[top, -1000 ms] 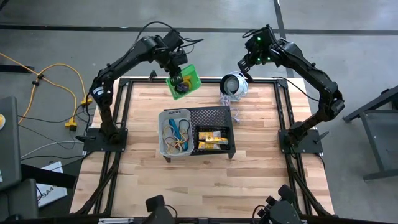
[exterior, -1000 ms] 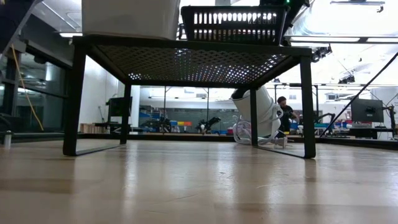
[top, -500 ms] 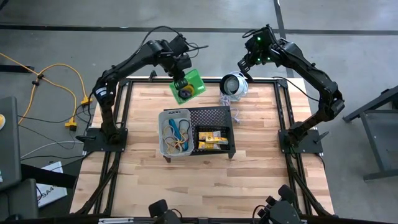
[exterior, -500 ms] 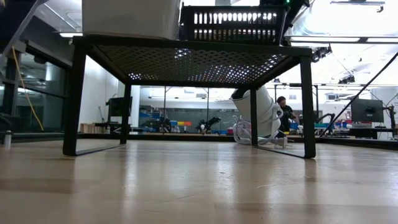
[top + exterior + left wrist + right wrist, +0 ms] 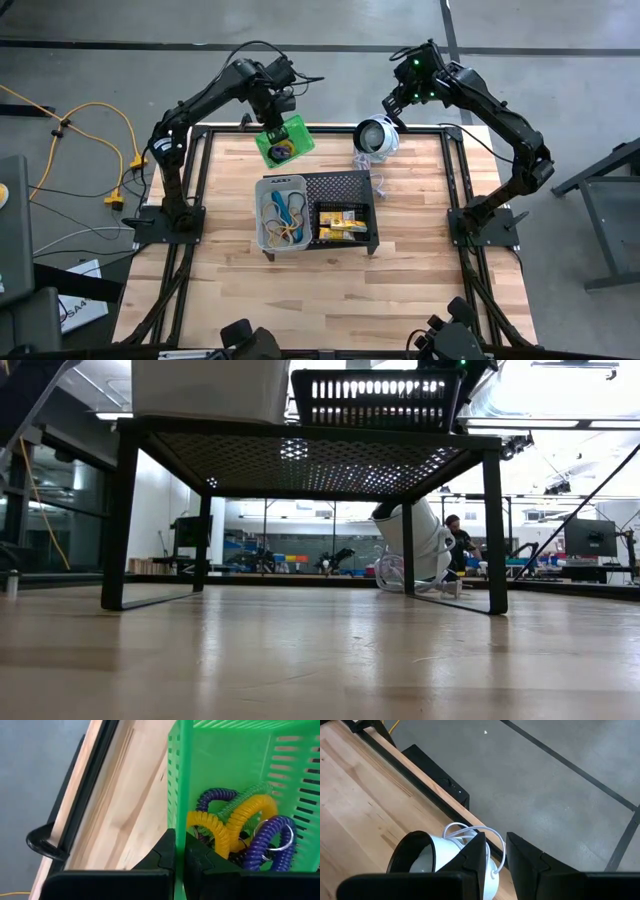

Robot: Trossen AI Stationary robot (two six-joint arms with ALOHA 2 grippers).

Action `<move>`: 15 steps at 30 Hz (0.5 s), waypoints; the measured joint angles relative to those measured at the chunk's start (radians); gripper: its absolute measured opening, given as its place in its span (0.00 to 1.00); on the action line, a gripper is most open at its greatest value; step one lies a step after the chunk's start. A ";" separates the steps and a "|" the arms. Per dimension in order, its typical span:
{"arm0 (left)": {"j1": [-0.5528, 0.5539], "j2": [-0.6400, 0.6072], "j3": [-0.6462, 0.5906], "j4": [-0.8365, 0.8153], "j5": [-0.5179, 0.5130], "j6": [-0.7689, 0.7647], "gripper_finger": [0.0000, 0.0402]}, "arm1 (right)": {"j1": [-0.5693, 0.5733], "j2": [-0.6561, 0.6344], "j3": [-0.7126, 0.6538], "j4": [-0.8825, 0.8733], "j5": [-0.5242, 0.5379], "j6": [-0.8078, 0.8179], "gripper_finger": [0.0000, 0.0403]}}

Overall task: Pick & Place Office Desk Supplies
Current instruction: Put the green bin with the spring keychain on the shelf

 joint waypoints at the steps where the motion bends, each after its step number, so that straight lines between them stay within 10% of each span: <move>1: 0.002 0.000 0.000 -0.004 0.000 0.000 0.00 | 0.000 0.000 0.000 0.000 0.000 0.000 0.16; 15: -0.035 0.000 0.000 -0.004 0.002 -0.001 0.00 | 0.000 0.000 0.000 0.000 0.001 0.000 0.16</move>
